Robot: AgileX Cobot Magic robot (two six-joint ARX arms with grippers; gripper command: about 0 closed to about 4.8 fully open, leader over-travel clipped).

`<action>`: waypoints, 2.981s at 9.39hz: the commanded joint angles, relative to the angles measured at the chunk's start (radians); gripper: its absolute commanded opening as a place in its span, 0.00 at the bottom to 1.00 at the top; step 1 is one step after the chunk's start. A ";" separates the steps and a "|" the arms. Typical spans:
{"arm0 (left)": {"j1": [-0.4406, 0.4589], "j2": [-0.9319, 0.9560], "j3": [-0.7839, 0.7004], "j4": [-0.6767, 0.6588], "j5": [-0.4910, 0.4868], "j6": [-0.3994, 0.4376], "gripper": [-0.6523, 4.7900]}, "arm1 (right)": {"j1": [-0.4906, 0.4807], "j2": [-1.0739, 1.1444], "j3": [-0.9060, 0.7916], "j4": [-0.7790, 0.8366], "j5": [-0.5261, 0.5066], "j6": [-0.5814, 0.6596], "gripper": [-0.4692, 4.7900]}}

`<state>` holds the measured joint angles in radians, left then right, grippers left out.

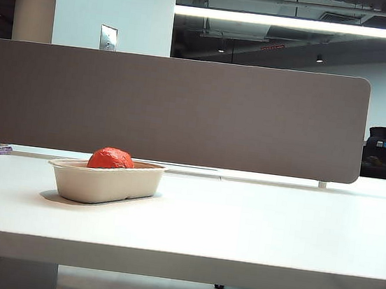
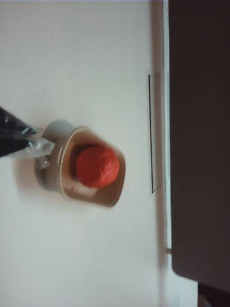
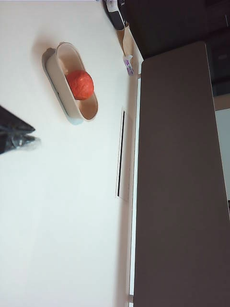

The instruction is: Pick up the orange and place it into the paper lunchbox.

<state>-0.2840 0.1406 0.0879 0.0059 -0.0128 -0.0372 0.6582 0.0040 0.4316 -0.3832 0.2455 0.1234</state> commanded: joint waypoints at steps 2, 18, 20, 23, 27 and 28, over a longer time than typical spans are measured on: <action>0.203 -0.136 -0.041 -0.028 0.002 0.004 0.11 | 0.000 -0.001 0.005 0.013 -0.001 0.004 0.08; 0.219 -0.137 -0.085 -0.020 -0.010 0.045 0.11 | 0.000 -0.001 0.005 0.013 -0.001 0.004 0.08; 0.219 -0.137 -0.085 -0.020 -0.010 0.045 0.11 | 0.000 -0.001 0.005 0.013 0.017 0.002 0.08; 0.219 -0.137 -0.085 -0.020 -0.010 0.045 0.11 | -0.121 -0.001 -0.126 0.150 0.269 0.000 0.08; 0.217 -0.137 -0.085 -0.021 -0.010 0.045 0.11 | -0.528 -0.001 -0.328 0.359 -0.181 0.001 0.08; 0.217 -0.137 -0.085 -0.021 -0.010 0.045 0.11 | -0.552 -0.002 -0.392 0.466 -0.173 0.001 0.08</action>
<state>-0.0662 0.0067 0.0051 -0.0261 -0.0227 0.0074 0.1062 0.0040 0.0486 0.0364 0.0704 0.1226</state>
